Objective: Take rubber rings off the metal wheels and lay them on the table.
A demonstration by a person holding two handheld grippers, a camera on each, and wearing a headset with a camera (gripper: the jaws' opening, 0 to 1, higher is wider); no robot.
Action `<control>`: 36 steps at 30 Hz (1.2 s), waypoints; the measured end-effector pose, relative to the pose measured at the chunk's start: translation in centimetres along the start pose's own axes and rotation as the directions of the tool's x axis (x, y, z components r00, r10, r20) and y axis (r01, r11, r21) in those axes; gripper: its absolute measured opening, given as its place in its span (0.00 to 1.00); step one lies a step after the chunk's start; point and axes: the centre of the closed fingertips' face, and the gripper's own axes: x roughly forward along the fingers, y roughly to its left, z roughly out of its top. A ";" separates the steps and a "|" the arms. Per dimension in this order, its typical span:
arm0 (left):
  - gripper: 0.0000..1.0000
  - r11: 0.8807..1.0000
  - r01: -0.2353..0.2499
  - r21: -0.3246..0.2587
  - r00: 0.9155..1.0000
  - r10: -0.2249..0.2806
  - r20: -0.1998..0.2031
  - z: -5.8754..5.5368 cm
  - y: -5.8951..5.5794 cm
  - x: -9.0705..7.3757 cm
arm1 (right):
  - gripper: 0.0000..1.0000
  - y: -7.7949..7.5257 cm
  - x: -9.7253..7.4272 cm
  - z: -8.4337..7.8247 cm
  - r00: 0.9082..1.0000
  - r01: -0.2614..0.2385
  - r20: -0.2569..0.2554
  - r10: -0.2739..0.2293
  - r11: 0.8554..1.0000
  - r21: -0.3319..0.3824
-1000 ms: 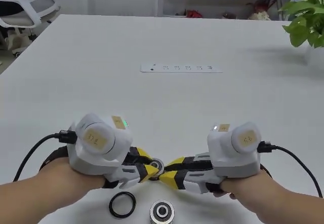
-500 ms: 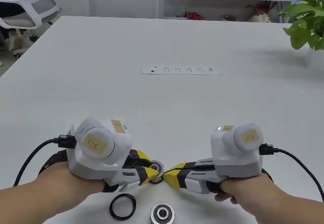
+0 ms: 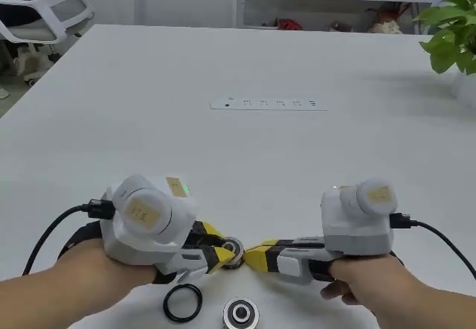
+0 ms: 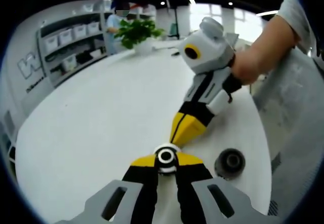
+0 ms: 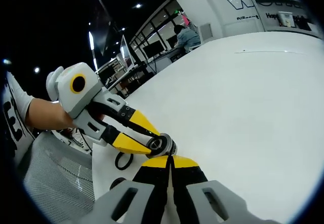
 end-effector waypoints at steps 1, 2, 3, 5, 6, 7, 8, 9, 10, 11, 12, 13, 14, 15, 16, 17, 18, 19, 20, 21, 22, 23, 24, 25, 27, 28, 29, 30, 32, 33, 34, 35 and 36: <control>0.13 1.000 -0.001 -0.001 1.000 0.001 0.000 0.0 0.0 0.0 | 0.00 -0.1 -0.1 0.2 1.000 0.004 0.008 -0.004 1.000 0.015; 0.13 1.000 -0.002 -0.007 1.000 0.002 -0.002 0.0 0.0 0.0 | 0.00 0.1 -0.1 0.4 1.000 -0.009 0.018 0.008 0.999 0.030; 0.13 1.000 -0.002 -0.008 1.000 0.002 -0.003 0.0 0.0 0.0 | 0.00 0.1 -0.1 0.5 1.000 -0.009 0.019 0.008 1.000 0.030; 0.13 1.000 -0.004 -0.005 1.000 0.004 -0.009 0.0 -0.1 0.0 | 0.00 0.1 -0.1 0.4 1.000 -0.008 0.020 0.007 0.999 0.035; 0.13 1.000 -0.005 -0.005 1.000 0.005 -0.011 0.0 -0.1 0.0 | 0.00 0.1 -0.1 0.4 1.000 -0.011 0.023 0.010 0.999 0.043; 0.13 1.000 -0.006 -0.005 1.000 0.006 -0.013 0.0 -0.1 0.0 | 0.00 0.1 -0.1 0.5 1.000 -0.014 0.027 0.012 0.999 0.050; 0.13 1.000 -0.008 -0.003 1.000 0.008 -0.016 0.0 -0.1 0.0 | 0.00 0.1 -0.1 0.6 0.999 -0.016 0.032 0.015 0.998 0.057; 0.13 1.000 -0.009 -0.004 1.000 0.009 -0.016 0.0 -0.1 0.0 | 0.00 0.2 -0.1 0.7 0.999 -0.023 0.037 0.020 0.997 0.070; 0.13 1.000 -0.010 -0.005 1.000 0.010 -0.016 0.0 -0.1 0.0 | 0.00 0.2 -0.1 0.7 0.999 -0.018 0.035 0.016 0.997 0.072; 0.13 1.000 -0.011 -0.005 1.000 0.011 -0.017 0.0 -0.1 0.0 | 0.00 0.2 -0.1 0.7 0.999 -0.018 0.037 0.016 0.997 0.074; 0.13 1.000 -0.013 -0.005 1.000 0.013 -0.018 0.0 -0.1 0.0 | 0.00 0.3 -0.1 0.8 0.999 -0.021 0.038 0.018 0.997 0.076; 0.13 1.000 -0.013 -0.005 1.000 0.013 -0.018 0.0 -0.1 0.0 | 0.00 0.5 -0.1 0.8 0.999 -0.025 0.038 0.022 0.997 0.079; 0.13 1.000 -0.014 -0.004 1.000 0.014 -0.020 0.0 -0.1 0.0 | 0.00 0.5 -0.1 0.8 0.999 -0.021 0.035 0.019 0.997 0.072; 0.13 1.000 -0.015 -0.004 1.000 0.015 -0.021 0.0 -0.1 0.0 | 0.00 0.5 -0.1 0.9 0.999 -0.021 0.033 0.018 0.998 0.067; 0.13 1.000 -0.016 -0.005 1.000 0.016 -0.022 0.0 -0.1 0.0 | 0.00 0.5 -0.1 0.9 0.999 -0.021 0.032 0.018 0.997 0.068; 0.13 1.000 -0.017 -0.005 1.000 0.017 -0.022 0.0 0.0 0.0 | 0.00 0.5 -0.1 0.9 0.999 -0.021 0.031 0.019 0.997 0.072; 0.13 1.000 -0.018 -0.007 1.000 0.018 -0.024 0.0 0.0 0.0 | 0.00 0.5 -0.1 0.8 0.999 -0.022 0.031 0.019 0.997 0.078; 0.13 1.000 -0.019 -0.006 0.999 0.019 -0.027 0.0 0.0 0.0 | 0.00 0.6 -0.1 0.9 0.999 -0.022 0.031 0.019 0.997 0.080; 0.13 1.000 -0.020 -0.005 0.999 0.020 -0.029 0.0 -0.1 0.0 | 0.00 0.6 -0.1 0.9 0.999 -0.023 0.030 0.020 0.997 0.080; 0.13 1.000 -0.021 -0.003 0.999 0.021 -0.031 0.0 0.0 0.0 | 0.00 0.6 -0.1 0.9 0.999 -0.023 0.028 0.021 0.997 0.080; 0.13 1.000 -0.022 -0.003 0.999 0.022 -0.032 0.0 0.0 0.0 | 0.00 0.8 -0.1 0.9 0.999 -0.025 0.027 0.023 0.997 0.079; 0.13 1.000 -0.022 -0.003 0.999 0.022 -0.033 0.0 0.0 0.0 | 0.00 0.8 -0.1 1.0 0.999 -0.026 0.026 0.024 0.997 0.078; 0.13 1.000 -0.023 -0.004 0.999 0.023 -0.033 0.0 0.0 0.0 | 0.00 0.9 -0.1 1.0 0.999 -0.029 0.026 0.027 0.997 0.076; 0.13 1.000 -0.024 -0.004 0.999 0.023 -0.034 0.0 0.0 0.0 | 0.00 0.9 -0.1 1.0 0.999 -0.031 0.026 0.029 0.997 0.075; 0.13 1.000 -0.024 -0.003 0.999 0.024 -0.035 0.0 -0.1 0.0 | 0.00 1.2 0.0 1.0 0.999 -0.034 0.026 0.032 0.997 0.072; 0.13 1.000 -0.024 -0.002 0.999 0.024 -0.035 0.0 -0.1 0.1 | 0.00 1.3 0.0 1.0 0.999 -0.033 0.023 0.032 0.998 0.060; 0.13 1.000 -0.024 -0.002 0.999 0.023 -0.035 0.0 -0.1 0.1 | 0.00 1.4 0.1 1.0 0.999 -0.035 0.023 0.034 0.998 0.061; 0.13 1.000 -0.023 -0.002 0.999 0.023 -0.035 0.0 -0.1 0.1 | 0.00 1.4 0.1 1.0 0.999 -0.037 0.023 0.035 0.997 0.062; 0.13 1.000 -0.023 0.000 0.999 0.023 -0.036 0.0 -0.1 0.1 | 0.00 1.3 0.1 1.0 0.999 -0.040 0.024 0.039 0.997 0.072; 0.13 1.000 -0.023 0.000 0.999 0.023 -0.036 0.0 -0.1 0.1 | 0.00 1.4 0.0 1.0 0.999 -0.042 0.024 0.040 0.996 0.073; 0.13 1.000 -0.022 0.001 0.999 0.022 -0.036 0.0 -0.1 0.1 | 0.00 1.4 0.0 1.0 0.999 -0.042 0.024 0.041 0.996 0.073; 0.13 1.000 -0.022 0.001 0.999 0.022 -0.036 0.0 -0.1 0.1 | 0.00 1.5 0.0 1.0 0.999 -0.043 0.024 0.042 0.996 0.075; 0.13 1.000 -0.021 0.002 0.999 0.021 -0.036 0.0 -0.1 0.1 | 0.00 1.5 0.0 1.0 0.999 -0.045 0.026 0.043 0.996 0.081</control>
